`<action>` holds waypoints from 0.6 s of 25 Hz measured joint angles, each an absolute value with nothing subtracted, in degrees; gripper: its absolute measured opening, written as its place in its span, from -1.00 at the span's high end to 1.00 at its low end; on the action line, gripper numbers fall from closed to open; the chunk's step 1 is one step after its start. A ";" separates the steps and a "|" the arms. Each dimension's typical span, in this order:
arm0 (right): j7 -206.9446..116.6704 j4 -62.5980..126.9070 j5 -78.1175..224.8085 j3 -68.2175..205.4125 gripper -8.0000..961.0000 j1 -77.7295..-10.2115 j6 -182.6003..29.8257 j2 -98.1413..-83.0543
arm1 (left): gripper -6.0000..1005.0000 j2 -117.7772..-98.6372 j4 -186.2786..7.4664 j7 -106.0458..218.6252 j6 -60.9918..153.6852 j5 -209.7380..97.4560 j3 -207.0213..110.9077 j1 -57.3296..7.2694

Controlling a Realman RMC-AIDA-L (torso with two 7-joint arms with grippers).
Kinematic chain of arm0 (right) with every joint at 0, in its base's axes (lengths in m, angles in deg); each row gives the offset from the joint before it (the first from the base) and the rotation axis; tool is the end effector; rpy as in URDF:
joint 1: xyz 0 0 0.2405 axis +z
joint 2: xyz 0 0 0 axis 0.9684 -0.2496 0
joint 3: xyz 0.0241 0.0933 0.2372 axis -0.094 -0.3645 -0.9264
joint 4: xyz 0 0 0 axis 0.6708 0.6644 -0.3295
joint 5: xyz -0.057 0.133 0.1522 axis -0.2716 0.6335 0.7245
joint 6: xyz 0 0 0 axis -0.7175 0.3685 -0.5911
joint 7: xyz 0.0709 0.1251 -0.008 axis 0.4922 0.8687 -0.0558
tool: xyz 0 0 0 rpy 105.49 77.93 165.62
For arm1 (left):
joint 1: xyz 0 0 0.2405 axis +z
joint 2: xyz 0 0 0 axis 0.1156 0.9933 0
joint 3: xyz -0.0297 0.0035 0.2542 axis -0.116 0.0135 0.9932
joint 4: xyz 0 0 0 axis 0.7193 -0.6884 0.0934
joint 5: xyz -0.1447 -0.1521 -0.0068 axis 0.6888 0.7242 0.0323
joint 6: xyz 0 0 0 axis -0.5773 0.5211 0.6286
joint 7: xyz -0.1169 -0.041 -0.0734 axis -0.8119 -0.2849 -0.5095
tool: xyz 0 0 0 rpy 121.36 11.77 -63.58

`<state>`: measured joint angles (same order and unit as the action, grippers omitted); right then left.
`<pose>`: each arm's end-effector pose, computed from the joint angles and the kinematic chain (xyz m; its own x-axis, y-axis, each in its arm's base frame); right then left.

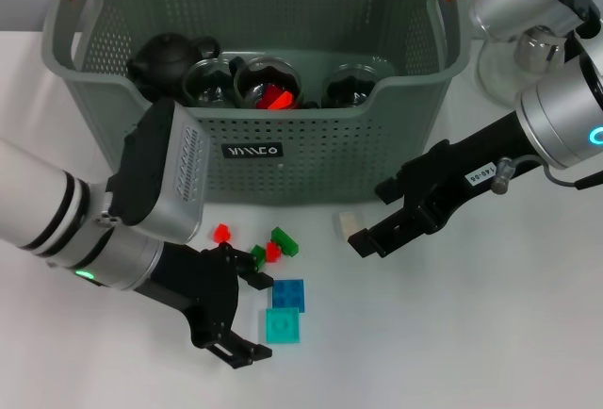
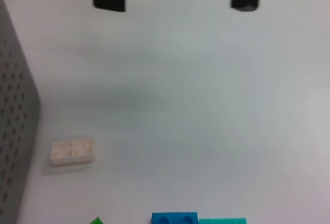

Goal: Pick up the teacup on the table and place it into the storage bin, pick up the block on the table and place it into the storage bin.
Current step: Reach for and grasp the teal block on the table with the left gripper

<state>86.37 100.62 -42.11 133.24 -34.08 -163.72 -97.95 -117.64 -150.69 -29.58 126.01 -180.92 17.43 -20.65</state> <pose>0.1191 0.3499 -0.0109 0.8790 -0.4711 0.0729 -0.4673 -0.8818 -0.0641 -0.2282 0.3087 -0.0491 0.9902 0.0330 -0.1358 0.0301 -0.9993 -0.0232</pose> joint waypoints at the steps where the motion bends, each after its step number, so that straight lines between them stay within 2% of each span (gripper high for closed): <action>1: 86.17 100.48 -42.11 133.27 -0.93 -34.06 -163.78 -97.95 | -0.74 -117.63 -150.72 -30.23 125.61 -180.94 17.89 -20.63; 15: 83.79 100.39 -42.36 132.46 -0.93 -33.91 -165.88 -97.84 | -0.74 -117.65 -159.50 -47.26 129.24 -186.14 24.08 -21.10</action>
